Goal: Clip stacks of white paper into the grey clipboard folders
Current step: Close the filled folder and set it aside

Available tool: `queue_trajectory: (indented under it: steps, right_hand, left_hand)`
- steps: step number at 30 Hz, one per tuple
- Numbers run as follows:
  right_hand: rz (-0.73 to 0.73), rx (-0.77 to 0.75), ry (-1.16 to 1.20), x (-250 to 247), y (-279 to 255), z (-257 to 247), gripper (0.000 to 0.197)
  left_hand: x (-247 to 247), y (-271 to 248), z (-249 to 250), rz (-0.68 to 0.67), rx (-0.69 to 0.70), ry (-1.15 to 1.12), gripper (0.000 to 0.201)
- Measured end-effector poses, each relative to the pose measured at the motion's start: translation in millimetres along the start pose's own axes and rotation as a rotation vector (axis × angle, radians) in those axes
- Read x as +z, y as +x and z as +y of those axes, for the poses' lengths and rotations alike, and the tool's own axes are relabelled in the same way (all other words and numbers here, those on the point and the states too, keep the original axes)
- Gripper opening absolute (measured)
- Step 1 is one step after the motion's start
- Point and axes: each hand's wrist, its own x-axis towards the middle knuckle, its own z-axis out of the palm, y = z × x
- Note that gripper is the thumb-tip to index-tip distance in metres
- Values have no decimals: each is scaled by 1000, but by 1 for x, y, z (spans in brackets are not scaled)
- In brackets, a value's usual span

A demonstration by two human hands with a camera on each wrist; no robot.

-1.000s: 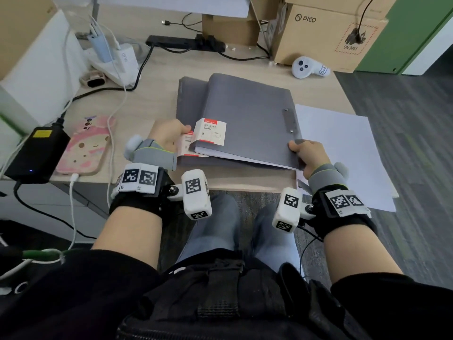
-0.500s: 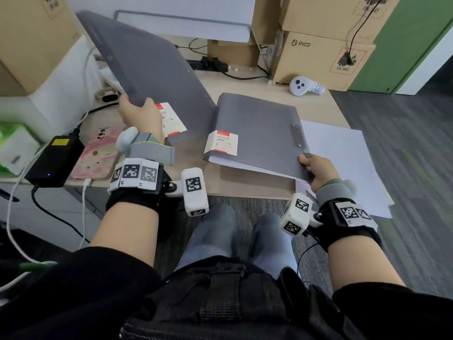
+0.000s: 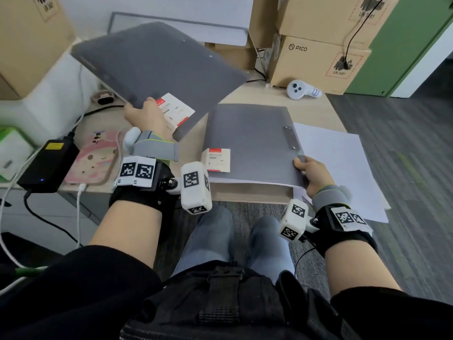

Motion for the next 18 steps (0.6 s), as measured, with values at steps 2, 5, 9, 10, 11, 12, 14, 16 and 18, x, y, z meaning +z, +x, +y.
queue_trajectory:
  steps: [2, 5, 9, 10, 11, 12, 14, 16, 18]
  right_hand:
    - [-24, -15, -28, 12, -1, -4, 17]
    - [-76, -55, -119, 31, -2, -7, 14]
    - [-100, -50, -217, 47, -4, -12, 23]
    - [-87, -40, -249, 47, -5, -14, 23]
    - [-58, -36, -272, 47, -5, -16, 22]
    - [-6, -41, -274, 45, -5, -18, 24]
    - [128, -71, -197, 43, -4, -24, 40]
    - [153, -89, -5, 41, -7, -32, 45]
    - [105, -95, 127, 38, -8, -38, 39]
  left_hand:
    - [4, -6, -7, -45, -42, -25, 32]
    - [8, -13, -16, -165, -79, -58, 22]
    - [10, -21, -24, -283, -154, -24, 24]
    - [9, -21, -26, -300, -172, 30, 21]
    - [8, -20, -28, -317, -196, 85, 21]
    - [7, -19, -29, -335, -222, 123, 23]
    - [4, -18, -32, -362, -248, 178, 25]
    - [1, -18, -37, -402, -252, 240, 19]
    - [-1, -22, -41, -455, -264, 307, 16]
